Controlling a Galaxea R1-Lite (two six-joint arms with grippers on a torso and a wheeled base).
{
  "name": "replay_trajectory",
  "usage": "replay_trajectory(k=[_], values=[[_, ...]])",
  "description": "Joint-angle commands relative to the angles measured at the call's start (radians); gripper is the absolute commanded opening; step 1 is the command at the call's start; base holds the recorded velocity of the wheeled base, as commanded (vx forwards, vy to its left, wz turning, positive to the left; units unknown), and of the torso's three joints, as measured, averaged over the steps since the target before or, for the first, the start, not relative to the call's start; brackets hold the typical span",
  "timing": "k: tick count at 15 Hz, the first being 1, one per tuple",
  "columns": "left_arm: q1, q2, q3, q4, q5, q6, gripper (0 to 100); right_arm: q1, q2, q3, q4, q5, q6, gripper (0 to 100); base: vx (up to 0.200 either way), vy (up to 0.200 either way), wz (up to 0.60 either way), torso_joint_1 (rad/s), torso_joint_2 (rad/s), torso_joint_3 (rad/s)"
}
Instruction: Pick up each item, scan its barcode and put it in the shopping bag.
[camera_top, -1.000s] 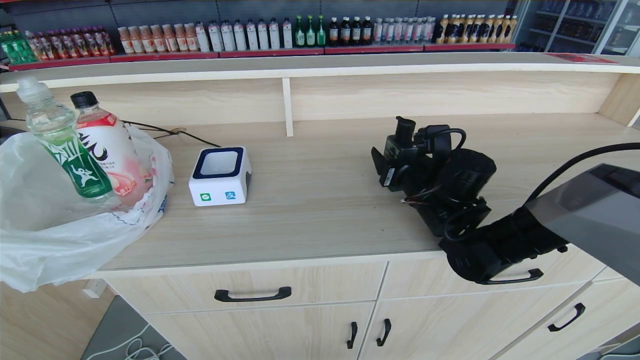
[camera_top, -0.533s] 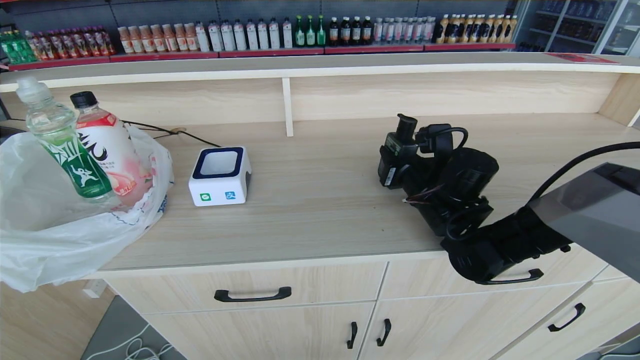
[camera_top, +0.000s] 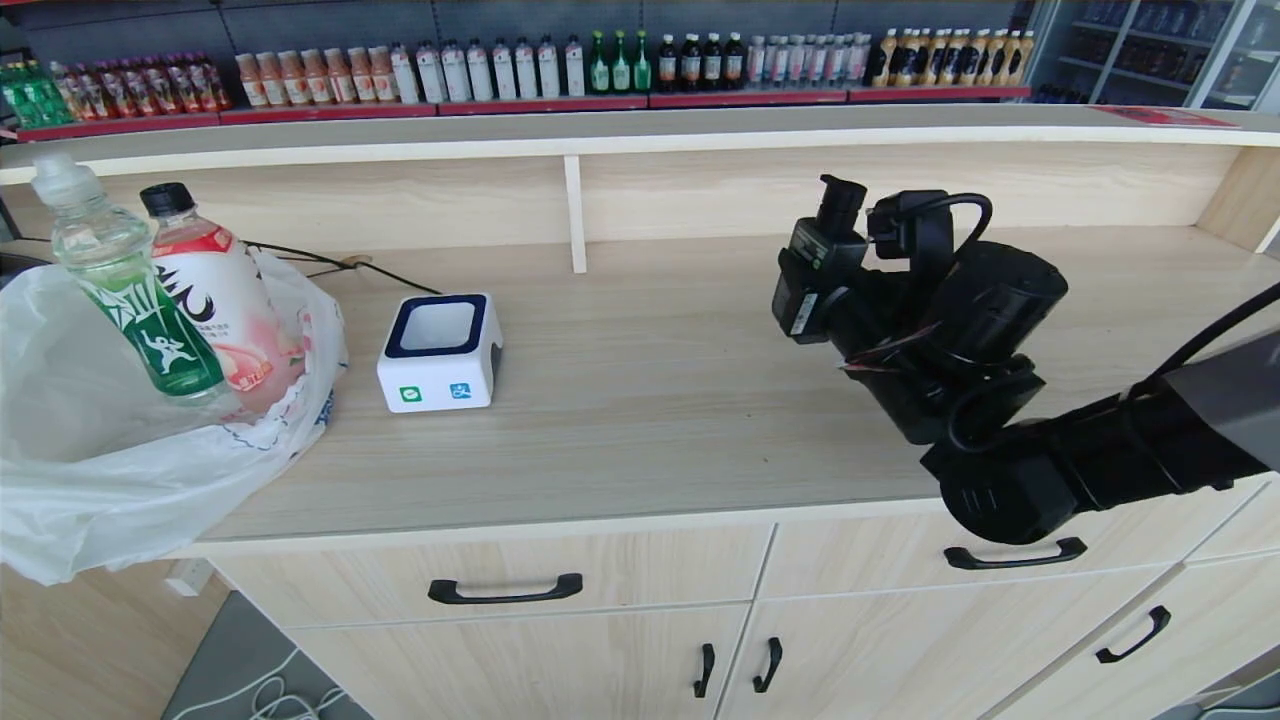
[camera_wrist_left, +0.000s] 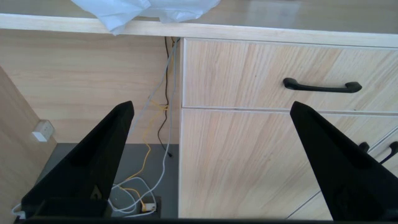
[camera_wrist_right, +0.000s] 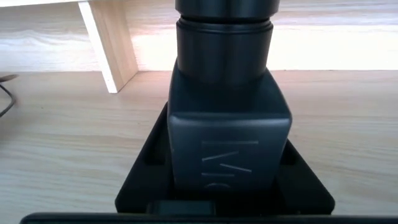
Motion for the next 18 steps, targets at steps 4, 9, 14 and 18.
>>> replay_trajectory(k=[4, 9, 14, 18], values=[[0.000, 0.000, 0.000, 0.000, 0.000, 0.000, 100, 0.030, -0.240, 0.152, 0.001, 0.000, -0.055, 0, 0.000, 0.000, 0.00, 0.000, 0.00, 0.000], [0.000, 0.000, 0.000, 0.000, 0.000, 0.000, 100, 0.048, -0.494, 0.451, -0.001, 0.003, -0.044, 0, 0.000, 0.000, 0.00, 0.000, 0.00, 0.000], [0.000, 0.000, 0.000, 0.000, 0.000, 0.000, 100, 0.093, -0.591, 0.555, -0.004, 0.058, -0.021, 0, 0.000, 0.000, 0.00, 0.000, 0.00, 0.000], [0.000, 0.000, 0.000, 0.000, 0.000, 0.000, 100, 0.173, -0.591, 0.543, -0.004, 0.104, 0.043, 0, 0.000, 0.000, 0.00, 0.000, 0.00, 0.000]])
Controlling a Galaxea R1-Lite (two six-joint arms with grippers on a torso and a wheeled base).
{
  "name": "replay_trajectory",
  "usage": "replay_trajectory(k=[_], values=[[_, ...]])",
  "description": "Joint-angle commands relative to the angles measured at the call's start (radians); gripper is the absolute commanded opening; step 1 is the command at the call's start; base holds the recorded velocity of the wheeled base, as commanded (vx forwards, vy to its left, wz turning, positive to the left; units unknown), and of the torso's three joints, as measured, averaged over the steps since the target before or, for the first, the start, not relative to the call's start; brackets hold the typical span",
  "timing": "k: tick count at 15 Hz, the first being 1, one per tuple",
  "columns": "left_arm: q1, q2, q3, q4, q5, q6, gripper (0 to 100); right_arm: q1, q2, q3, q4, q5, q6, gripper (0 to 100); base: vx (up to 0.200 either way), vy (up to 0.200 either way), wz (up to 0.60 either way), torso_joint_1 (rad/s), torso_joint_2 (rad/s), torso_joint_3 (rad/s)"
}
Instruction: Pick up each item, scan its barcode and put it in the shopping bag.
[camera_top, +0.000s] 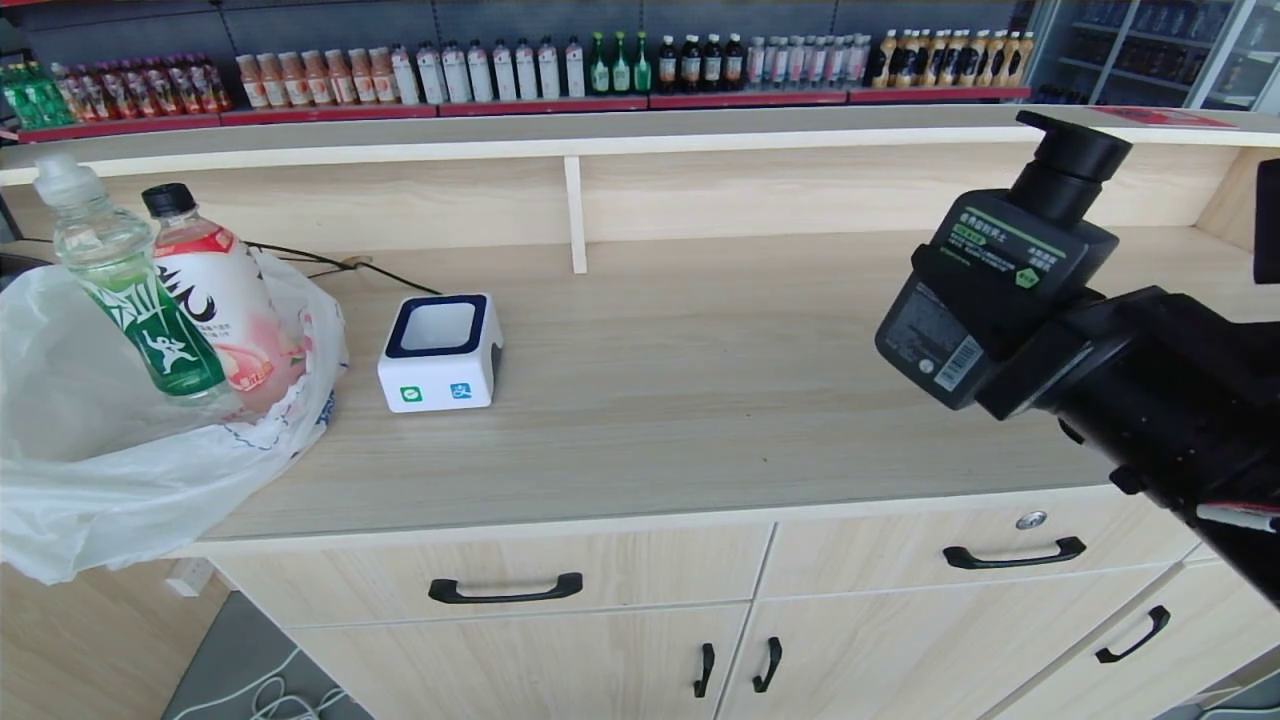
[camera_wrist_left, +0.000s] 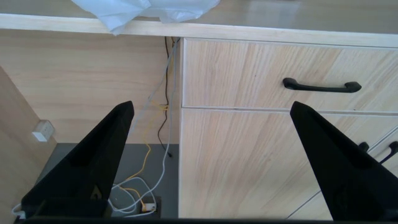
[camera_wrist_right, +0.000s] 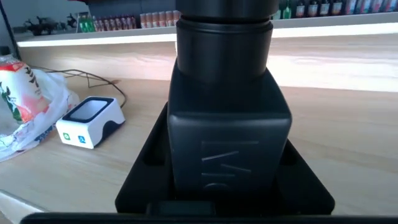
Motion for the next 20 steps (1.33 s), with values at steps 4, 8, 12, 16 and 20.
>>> replay_trajectory(k=[4, 8, 12, 16, 20], values=[[0.000, 0.000, 0.000, 0.000, 0.000, 0.000, 100, 0.028, -0.003, -0.022, -0.003, 0.141, 0.081, 0, 0.000, 0.000, 0.00, 0.000, 0.00, 0.000], [0.000, 0.000, 0.000, 0.000, 0.000, 0.000, 100, 0.046, 0.021, -0.014, -0.046, 0.187, 0.345, 0, 0.000, 0.000, 0.00, 0.000, 0.00, 0.000], [0.000, 0.000, 0.000, 0.000, 0.000, 0.000, 100, 0.081, 0.092, -0.108, -0.132, 0.290, 0.391, 0, 0.000, 0.000, 0.00, 0.000, 0.00, 0.000], [0.000, 0.000, 0.000, 0.000, 0.000, 0.000, 100, 0.103, 0.199, -0.146, -0.252, 0.405, 0.420, 0, 0.000, 0.000, 0.00, 0.000, 0.00, 0.000], [0.000, 0.000, 0.000, 0.000, 0.000, 0.000, 100, 0.160, 0.215, -0.162, -0.284, 0.411, 0.474, 0, 0.000, 0.000, 0.00, 0.000, 0.00, 0.000]])
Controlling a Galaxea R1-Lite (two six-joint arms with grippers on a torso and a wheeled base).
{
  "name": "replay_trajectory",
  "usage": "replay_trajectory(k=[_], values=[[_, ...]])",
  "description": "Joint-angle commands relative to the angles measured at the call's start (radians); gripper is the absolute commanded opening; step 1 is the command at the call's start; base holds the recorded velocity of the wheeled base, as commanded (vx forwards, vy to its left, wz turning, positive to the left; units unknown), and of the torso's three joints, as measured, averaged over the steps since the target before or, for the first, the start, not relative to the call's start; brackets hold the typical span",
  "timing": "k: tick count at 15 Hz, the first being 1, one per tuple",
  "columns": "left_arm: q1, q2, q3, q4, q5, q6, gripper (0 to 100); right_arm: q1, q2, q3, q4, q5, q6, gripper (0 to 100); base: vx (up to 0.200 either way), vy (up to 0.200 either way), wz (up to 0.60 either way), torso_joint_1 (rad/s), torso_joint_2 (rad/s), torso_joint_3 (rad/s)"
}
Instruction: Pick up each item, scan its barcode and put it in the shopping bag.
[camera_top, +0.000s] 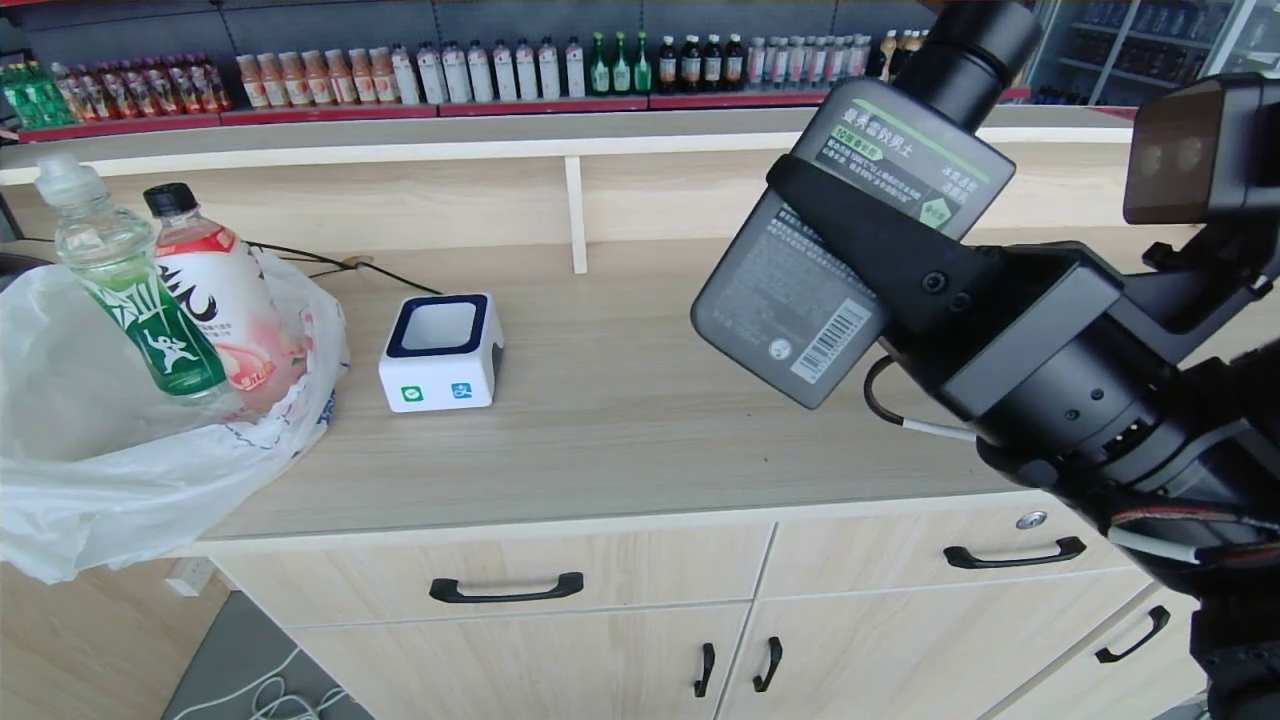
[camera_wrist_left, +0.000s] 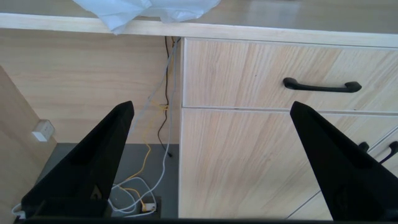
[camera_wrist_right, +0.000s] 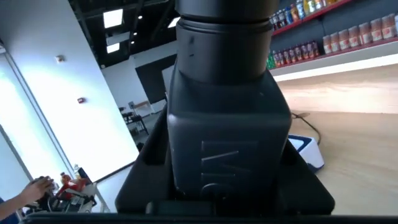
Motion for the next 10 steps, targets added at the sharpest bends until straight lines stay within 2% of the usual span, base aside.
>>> replay_trajectory(k=[1, 4, 10], values=[[0.000, 0.000, 0.000, 0.000, 0.000, 0.000, 100, 0.020, 0.019, -0.021, -0.004, 0.002, 0.020, 0, 0.000, 0.000, 0.00, 0.000, 0.00, 0.000], [0.000, 0.000, 0.000, 0.000, 0.000, 0.000, 100, 0.103, 0.002, -0.022, -0.044, 0.002, 0.103, 0, 0.000, 0.000, 0.00, 0.000, 0.00, 0.000], [0.000, 0.000, 0.000, 0.000, 0.000, 0.000, 100, 0.109, -0.008, -0.014, -0.044, 0.002, 0.122, 0, 0.000, 0.000, 0.00, 0.000, 0.00, 0.000]])
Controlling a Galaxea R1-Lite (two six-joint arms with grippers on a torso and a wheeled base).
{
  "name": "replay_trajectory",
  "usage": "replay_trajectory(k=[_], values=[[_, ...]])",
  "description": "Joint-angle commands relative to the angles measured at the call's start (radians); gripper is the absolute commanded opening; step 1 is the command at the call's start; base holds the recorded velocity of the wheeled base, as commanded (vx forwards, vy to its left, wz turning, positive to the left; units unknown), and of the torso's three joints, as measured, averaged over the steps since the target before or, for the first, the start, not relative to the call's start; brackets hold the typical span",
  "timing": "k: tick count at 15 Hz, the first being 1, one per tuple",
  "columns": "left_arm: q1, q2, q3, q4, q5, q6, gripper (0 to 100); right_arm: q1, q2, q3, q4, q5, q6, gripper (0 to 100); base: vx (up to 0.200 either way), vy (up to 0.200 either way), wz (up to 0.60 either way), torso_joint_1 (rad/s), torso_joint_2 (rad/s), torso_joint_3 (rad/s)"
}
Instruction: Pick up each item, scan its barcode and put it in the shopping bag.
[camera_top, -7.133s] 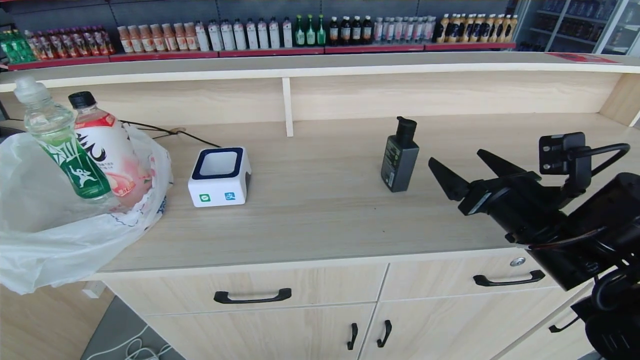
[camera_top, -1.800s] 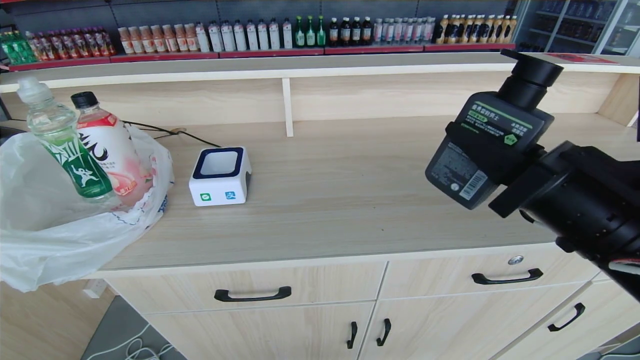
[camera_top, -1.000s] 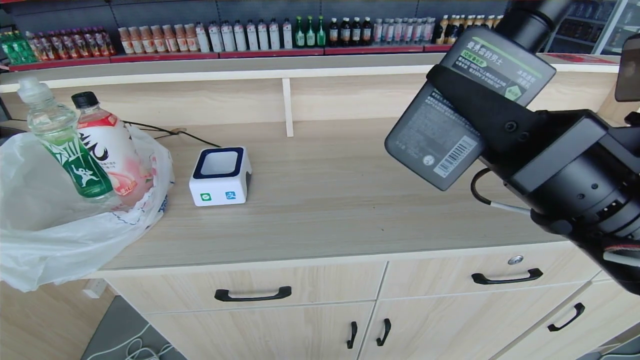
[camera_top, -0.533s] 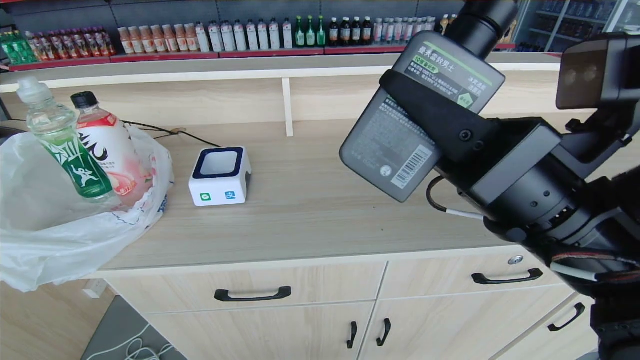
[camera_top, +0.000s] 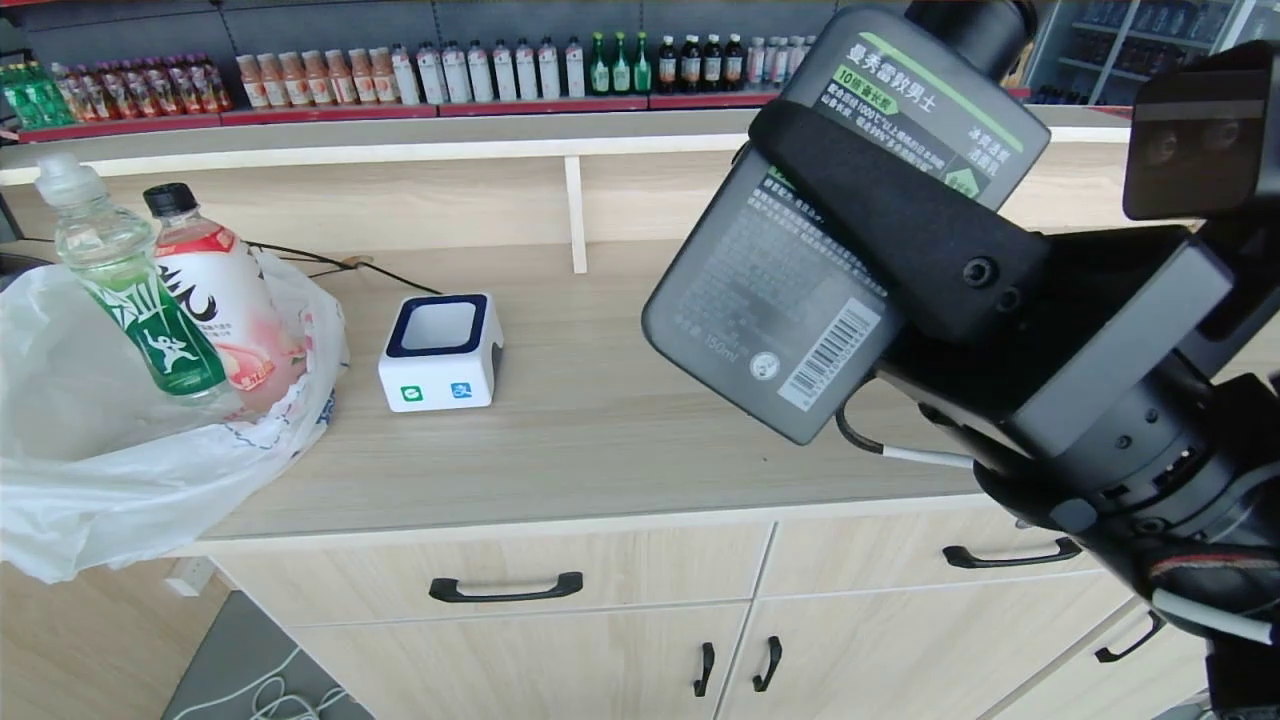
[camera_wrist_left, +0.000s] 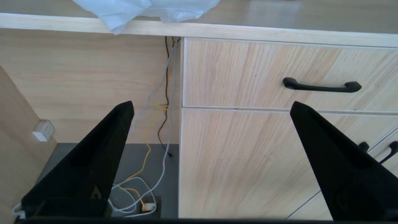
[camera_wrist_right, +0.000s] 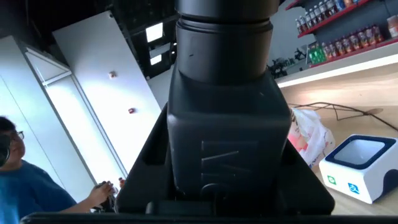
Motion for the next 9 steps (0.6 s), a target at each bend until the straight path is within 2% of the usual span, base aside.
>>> replay_trajectory(k=[1, 5, 9], values=[[-0.001, 0.000, 0.000, 0.000, 0.000, 0.000, 100, 0.000, -0.014, 0.007, -0.001, -0.001, 0.001, 0, 0.000, 0.000, 0.00, 0.000, 0.00, 0.000], [-0.001, 0.000, 0.000, 0.000, 0.000, 0.000, 100, -0.010, -0.098, 0.112, -0.001, -0.001, 0.030, 0, 0.000, 0.000, 0.00, 0.000, 0.00, 0.000], [-0.001, 0.000, 0.000, 0.000, 0.000, 0.000, 100, -0.010, -0.109, 0.115, -0.001, -0.001, 0.037, 0, 0.000, 0.000, 0.00, 0.000, 0.00, 0.000]])
